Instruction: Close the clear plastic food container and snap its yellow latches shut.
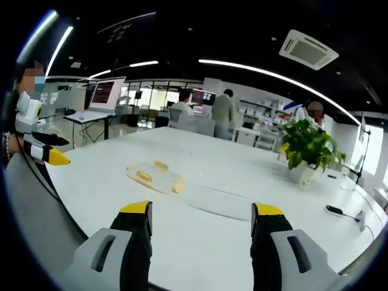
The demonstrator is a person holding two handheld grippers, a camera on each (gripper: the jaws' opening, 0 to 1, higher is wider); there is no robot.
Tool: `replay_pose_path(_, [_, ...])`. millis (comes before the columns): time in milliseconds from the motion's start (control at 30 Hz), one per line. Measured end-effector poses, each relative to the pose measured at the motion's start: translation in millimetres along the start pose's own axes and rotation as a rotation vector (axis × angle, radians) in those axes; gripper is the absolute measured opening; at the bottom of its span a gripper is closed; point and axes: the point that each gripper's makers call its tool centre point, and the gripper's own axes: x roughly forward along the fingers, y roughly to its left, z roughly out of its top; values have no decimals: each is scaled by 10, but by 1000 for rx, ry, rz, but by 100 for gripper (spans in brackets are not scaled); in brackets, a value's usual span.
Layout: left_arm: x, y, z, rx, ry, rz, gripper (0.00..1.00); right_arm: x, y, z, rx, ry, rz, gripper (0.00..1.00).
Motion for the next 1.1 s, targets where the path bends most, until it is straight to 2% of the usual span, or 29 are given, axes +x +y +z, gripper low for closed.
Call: replay_pose_path(1100, [-10,-11,-10,4,15,-4,84,7,29,-23,-15,18,16,58])
